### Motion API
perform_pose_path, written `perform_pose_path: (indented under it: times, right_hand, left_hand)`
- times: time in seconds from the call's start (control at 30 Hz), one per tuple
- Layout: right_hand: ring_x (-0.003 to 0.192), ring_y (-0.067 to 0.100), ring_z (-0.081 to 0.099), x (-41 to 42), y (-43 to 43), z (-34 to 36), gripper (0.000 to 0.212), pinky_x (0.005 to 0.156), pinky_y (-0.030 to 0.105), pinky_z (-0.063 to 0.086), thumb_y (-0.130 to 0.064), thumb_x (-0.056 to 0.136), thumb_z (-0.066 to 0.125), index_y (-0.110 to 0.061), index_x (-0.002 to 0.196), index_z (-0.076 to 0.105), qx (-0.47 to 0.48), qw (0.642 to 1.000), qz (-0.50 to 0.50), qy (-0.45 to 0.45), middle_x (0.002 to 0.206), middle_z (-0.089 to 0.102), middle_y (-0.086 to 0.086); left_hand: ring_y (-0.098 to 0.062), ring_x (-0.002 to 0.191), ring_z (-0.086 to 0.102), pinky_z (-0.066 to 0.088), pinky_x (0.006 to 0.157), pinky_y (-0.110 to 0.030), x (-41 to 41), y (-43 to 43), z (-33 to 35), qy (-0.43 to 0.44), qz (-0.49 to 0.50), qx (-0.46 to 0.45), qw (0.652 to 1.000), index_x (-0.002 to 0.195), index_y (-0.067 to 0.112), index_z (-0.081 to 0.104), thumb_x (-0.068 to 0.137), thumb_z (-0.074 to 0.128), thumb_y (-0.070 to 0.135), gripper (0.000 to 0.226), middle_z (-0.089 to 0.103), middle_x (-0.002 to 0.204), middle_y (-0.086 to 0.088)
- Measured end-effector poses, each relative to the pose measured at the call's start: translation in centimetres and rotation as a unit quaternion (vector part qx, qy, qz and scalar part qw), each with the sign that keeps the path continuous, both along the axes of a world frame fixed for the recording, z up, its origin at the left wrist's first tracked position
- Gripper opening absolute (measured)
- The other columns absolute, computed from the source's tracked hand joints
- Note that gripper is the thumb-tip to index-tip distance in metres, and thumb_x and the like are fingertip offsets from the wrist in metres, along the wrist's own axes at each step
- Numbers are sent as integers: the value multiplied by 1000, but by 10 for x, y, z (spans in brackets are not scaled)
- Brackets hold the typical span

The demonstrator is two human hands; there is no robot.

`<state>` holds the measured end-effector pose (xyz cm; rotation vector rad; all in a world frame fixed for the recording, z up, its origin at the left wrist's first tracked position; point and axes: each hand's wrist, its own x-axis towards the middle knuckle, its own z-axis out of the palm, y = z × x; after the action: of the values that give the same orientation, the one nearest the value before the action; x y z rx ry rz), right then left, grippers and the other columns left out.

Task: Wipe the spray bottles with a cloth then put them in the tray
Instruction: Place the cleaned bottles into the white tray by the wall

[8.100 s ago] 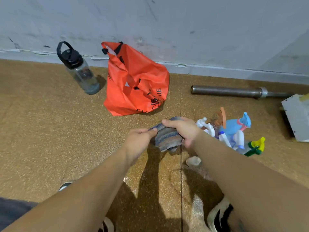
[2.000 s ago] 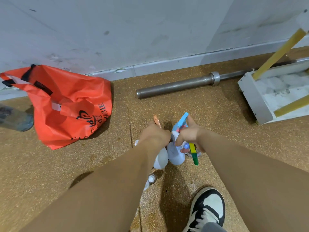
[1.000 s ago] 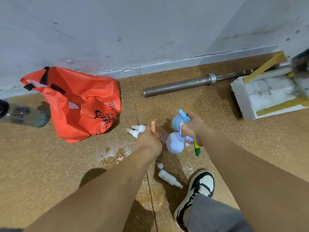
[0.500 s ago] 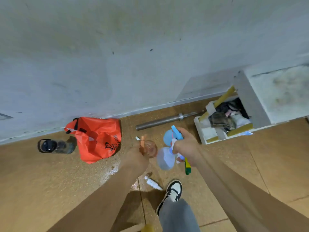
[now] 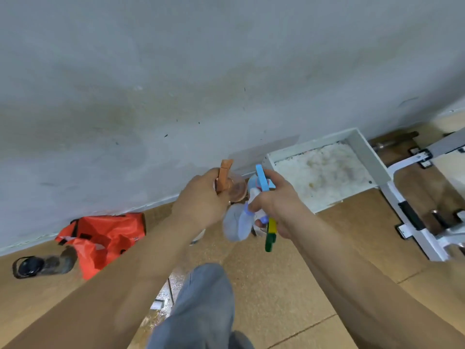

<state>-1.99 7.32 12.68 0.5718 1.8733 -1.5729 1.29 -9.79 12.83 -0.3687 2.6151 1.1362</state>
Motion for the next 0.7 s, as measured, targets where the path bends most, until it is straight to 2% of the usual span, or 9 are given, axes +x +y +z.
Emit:
perform_pose_path:
  times: [0.1, 0.23, 0.3, 0.4, 0.43, 0.57, 0.63, 0.7]
  right_hand:
    - [58, 29, 43, -22, 28, 30, 88, 46, 27, 46, 19, 76, 63, -37, 144, 52, 8, 999, -23, 21, 120, 56, 1]
    - [48, 22, 35, -64, 62, 60, 83, 54, 32, 44, 17, 76, 62, -38, 137, 55, 38, 998, -33, 31, 112, 57, 3]
    - [53, 22, 39, -87, 78, 67, 77, 59, 36, 46, 17, 76, 63, -40, 128, 58, 49, 998, -28, 29, 108, 56, 2]
    - [71, 32, 44, -121, 105, 69, 65, 66, 40, 47, 17, 75, 64, -41, 104, 62, 57, 998, -33, 24, 102, 55, 0]
    - [72, 33, 43, -130, 115, 66, 66, 65, 40, 47, 17, 75, 64, -42, 104, 62, 56, 998, -34, 25, 104, 55, 1]
    - [70, 33, 47, -163, 153, 50, 82, 56, 34, 50, 18, 74, 67, -40, 132, 58, 45, 997, -49, 41, 113, 59, 6]
    - [70, 30, 48, -175, 170, 44, 81, 55, 34, 51, 17, 76, 67, -39, 133, 56, 51, 997, -30, 48, 110, 59, 7]
    - [69, 28, 47, -190, 188, 37, 80, 55, 34, 49, 18, 77, 67, -39, 132, 57, 46, 998, -21, 47, 109, 59, 9]
  left_hand:
    - [-24, 106, 64, 54, 90, -40, -31, 21, 20, 23, -11, -2, 1000, 128, 32, 63, 97, 62, 32, 31, 69, 117, 3]
    - [-22, 99, 65, 57, 86, -40, -76, 52, 40, 46, -34, 12, 998, 131, 32, 62, 97, 62, 34, 34, 69, 115, 6]
    - [-22, 95, 66, 57, 80, -39, -98, 70, 43, 45, -38, 21, 998, 131, 31, 61, 98, 61, 34, 34, 68, 113, 5]
    - [-21, 95, 64, 56, 81, -38, -131, 98, 44, 41, -35, 29, 998, 129, 31, 61, 99, 61, 35, 31, 68, 113, 3]
    - [-21, 94, 64, 56, 80, -38, -141, 107, 43, 38, -32, 32, 998, 128, 32, 61, 98, 61, 34, 29, 68, 112, 3]
    - [-26, 92, 65, 60, 77, -43, -174, 151, 38, 19, 13, 64, 998, 121, 35, 62, 97, 60, 33, 24, 67, 109, 3]
    - [-29, 88, 65, 60, 72, -47, -184, 172, 32, 10, 43, 74, 996, 118, 37, 62, 96, 62, 34, 22, 66, 104, 2]
    - [-27, 81, 63, 53, 60, -40, -193, 193, 23, 5, 78, 94, 992, 113, 36, 62, 95, 63, 34, 18, 65, 99, 5]
